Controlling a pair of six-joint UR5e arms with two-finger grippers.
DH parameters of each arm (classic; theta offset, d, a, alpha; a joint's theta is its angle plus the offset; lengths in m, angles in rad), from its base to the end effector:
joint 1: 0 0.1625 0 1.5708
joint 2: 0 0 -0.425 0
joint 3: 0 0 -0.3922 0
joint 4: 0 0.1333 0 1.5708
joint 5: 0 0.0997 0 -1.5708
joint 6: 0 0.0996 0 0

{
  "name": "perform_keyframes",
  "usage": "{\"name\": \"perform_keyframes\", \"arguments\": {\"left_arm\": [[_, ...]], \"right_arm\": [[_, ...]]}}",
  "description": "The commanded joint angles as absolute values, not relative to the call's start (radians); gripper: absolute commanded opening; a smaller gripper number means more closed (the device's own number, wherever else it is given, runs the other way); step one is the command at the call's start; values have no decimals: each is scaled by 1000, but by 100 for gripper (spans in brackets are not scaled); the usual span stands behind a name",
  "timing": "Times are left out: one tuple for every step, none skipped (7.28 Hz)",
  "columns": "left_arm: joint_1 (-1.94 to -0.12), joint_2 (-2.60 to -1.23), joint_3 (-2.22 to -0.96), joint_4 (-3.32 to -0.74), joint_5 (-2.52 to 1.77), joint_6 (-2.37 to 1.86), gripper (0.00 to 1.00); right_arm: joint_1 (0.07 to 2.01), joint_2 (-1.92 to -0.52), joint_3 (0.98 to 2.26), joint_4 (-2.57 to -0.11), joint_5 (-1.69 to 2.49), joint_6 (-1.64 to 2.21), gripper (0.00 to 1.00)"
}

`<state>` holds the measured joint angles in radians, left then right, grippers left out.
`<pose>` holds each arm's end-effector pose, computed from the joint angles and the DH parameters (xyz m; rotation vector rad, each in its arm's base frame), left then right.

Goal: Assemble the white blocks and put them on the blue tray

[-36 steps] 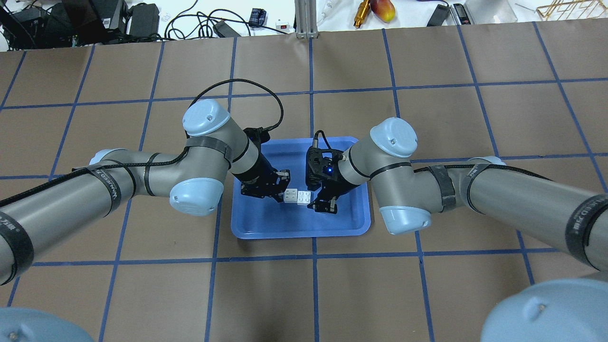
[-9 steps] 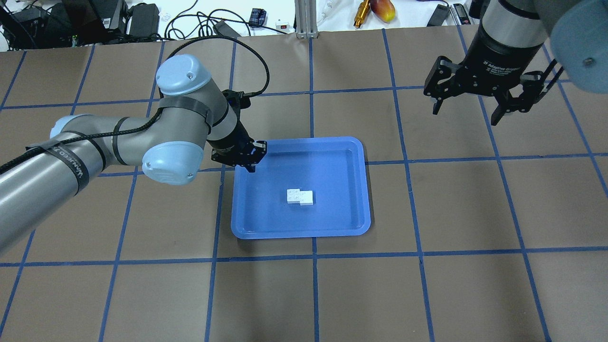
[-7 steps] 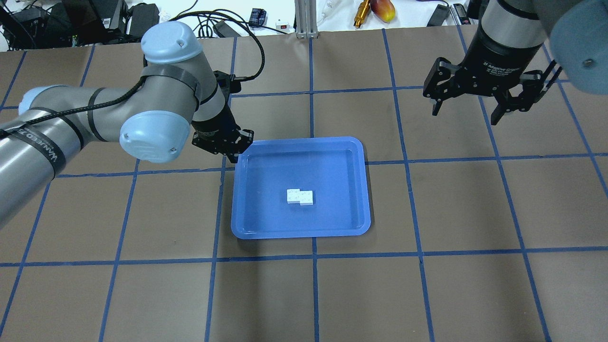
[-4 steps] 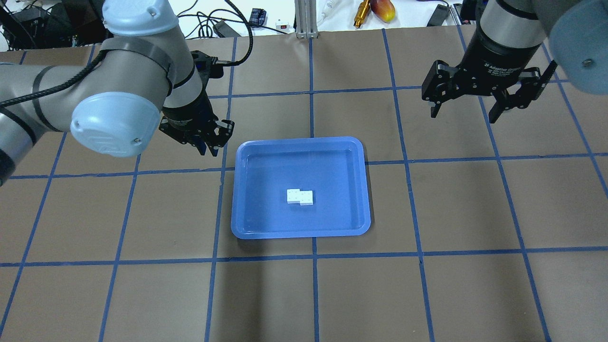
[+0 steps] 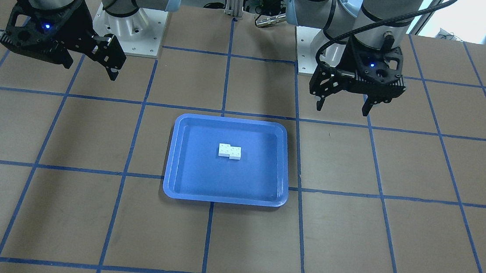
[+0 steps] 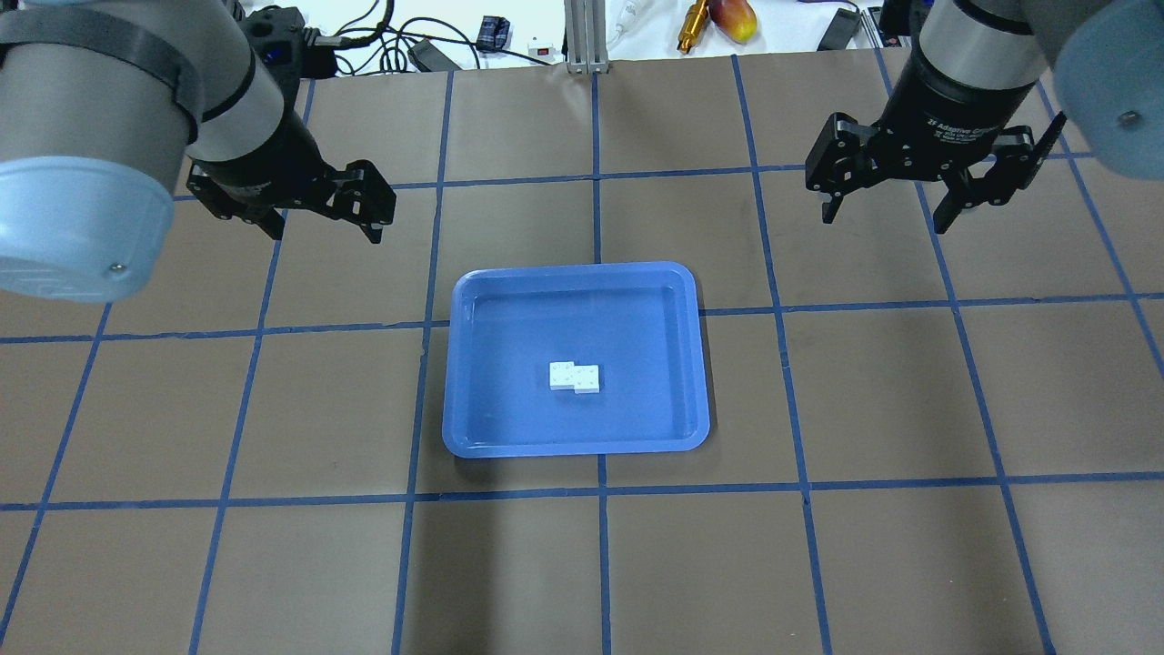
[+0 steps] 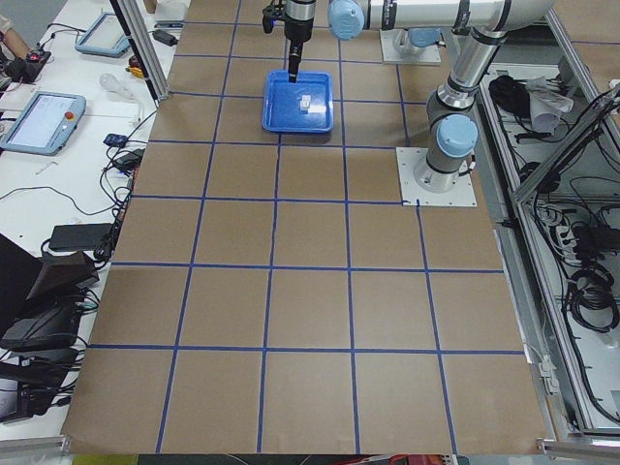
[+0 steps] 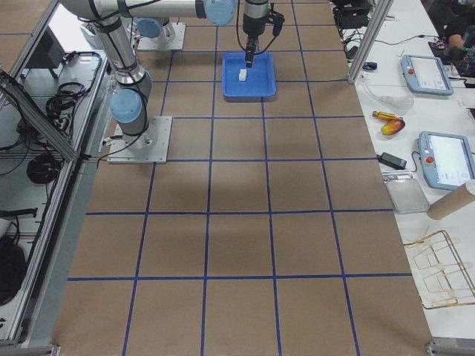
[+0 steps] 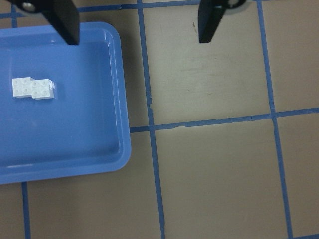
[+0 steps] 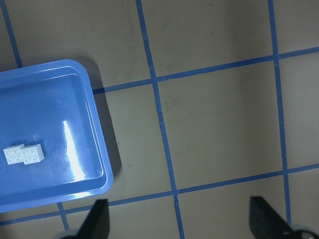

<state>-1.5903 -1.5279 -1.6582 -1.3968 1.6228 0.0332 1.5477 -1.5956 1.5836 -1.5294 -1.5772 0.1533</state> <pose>-0.1376 -0.4827 0.4839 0.0760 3.0814 -0.1993 0.1216 -0.4813 0.4896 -0.2758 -3.1208 -0.0453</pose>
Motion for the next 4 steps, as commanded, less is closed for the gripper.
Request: {"name": "perform_keyframes", "arguments": {"left_arm": [[-1592, -1529, -1574, -1521, 1624, 35, 100], [-1603, -1511, -1565, -1525, 1621, 37, 100], [-1605, -1506, -1566, -1541, 1621, 40, 100], [-1595, -1506, -1563, -1567, 1605, 41, 100]], "right_arm": [[1548, -1598, 1585, -1529, -1577, 152, 100], [1548, -1598, 1586, -1529, -1577, 153, 100], [1548, -1597, 1586, -1529, -1577, 153, 100], [1548, -1597, 1586, -1529, -1577, 153, 100]]}}
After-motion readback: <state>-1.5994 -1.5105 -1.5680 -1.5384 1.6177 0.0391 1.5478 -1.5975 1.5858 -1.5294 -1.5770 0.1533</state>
